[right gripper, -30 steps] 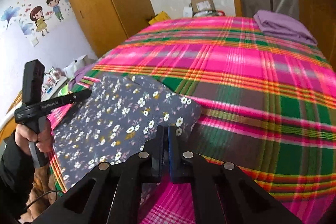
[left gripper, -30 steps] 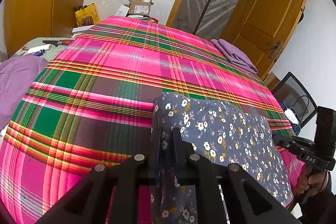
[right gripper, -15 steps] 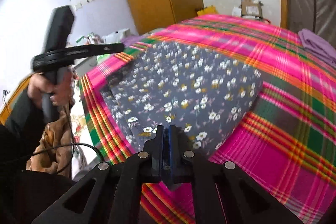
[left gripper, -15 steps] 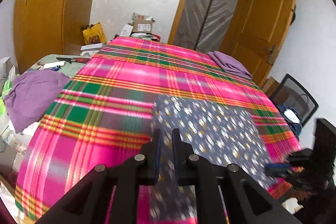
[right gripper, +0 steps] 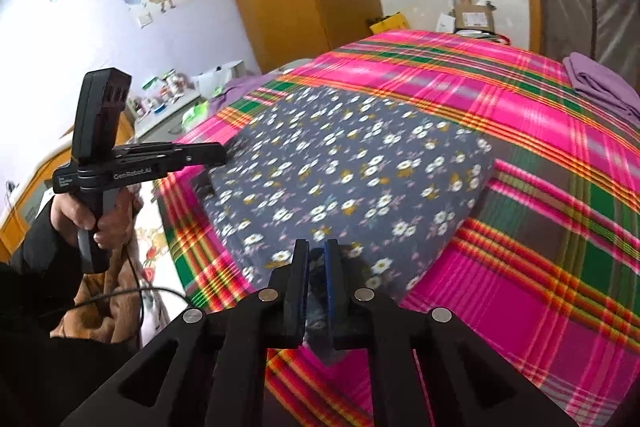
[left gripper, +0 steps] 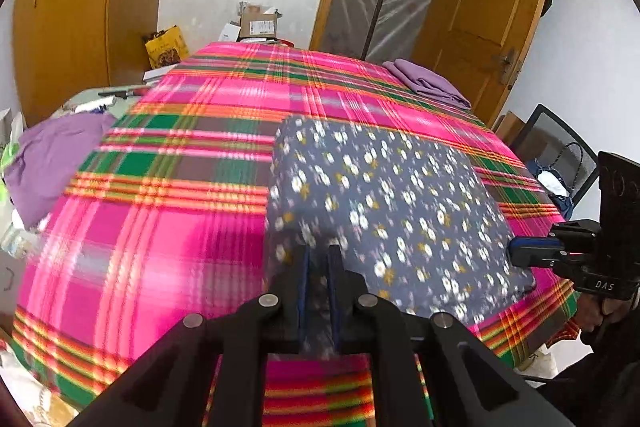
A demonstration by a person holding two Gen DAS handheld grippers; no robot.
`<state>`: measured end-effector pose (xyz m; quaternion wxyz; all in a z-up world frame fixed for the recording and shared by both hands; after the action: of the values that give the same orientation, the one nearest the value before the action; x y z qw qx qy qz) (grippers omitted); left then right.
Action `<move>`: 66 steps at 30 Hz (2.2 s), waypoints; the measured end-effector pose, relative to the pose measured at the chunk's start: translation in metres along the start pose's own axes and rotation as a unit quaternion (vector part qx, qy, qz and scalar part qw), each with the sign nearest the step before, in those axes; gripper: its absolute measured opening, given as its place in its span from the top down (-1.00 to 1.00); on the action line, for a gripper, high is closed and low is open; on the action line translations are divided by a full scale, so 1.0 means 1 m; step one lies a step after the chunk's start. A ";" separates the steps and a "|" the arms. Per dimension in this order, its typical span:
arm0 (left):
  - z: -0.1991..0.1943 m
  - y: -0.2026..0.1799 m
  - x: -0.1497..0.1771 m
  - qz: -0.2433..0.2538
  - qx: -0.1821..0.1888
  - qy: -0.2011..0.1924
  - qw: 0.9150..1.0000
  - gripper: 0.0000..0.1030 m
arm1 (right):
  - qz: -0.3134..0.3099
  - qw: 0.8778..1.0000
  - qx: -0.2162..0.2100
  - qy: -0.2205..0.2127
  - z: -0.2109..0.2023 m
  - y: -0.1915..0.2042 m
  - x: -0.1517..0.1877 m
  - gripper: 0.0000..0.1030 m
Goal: Fold clothes
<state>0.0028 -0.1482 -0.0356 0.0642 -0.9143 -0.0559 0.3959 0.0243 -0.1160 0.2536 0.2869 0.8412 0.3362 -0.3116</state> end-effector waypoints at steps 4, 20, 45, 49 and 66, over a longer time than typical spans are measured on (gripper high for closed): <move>0.011 0.003 -0.029 0.010 0.001 -0.006 1.000 0.64 | 0.039 0.999 0.024 -0.025 -0.001 -0.019 -0.011 0.61; 0.072 0.001 -0.061 0.039 0.039 0.026 0.998 0.64 | 0.051 0.997 0.059 -0.023 0.047 -0.061 -0.071 0.61; 0.029 0.030 -0.009 -0.064 0.051 0.038 0.996 0.56 | 0.167 0.986 0.011 -0.020 -0.014 -0.063 -0.001 0.18; 0.025 0.032 -0.003 -0.081 0.067 0.044 0.993 0.51 | 0.190 0.981 -0.027 -0.013 -0.010 -0.058 0.009 -0.15; 0.042 0.039 0.001 -0.113 0.135 0.073 0.982 0.30 | 0.270 0.960 -0.079 -0.009 0.006 -0.069 0.012 -0.15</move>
<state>-0.0254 -0.1834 -0.0707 0.2352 -0.9115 -0.1005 0.3221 -0.0217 -0.0733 0.2226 0.4287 0.8727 0.1174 -0.2021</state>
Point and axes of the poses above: each gripper's, at about its wrist camera, not at the fingertips, and z roughly the way its jaws point, y to its left, x to its underside, the point moved 4 cm from there along z, roughly the way its jaws point, and after that the axes turned 4 degrees about -x, right-handed, at the moved point
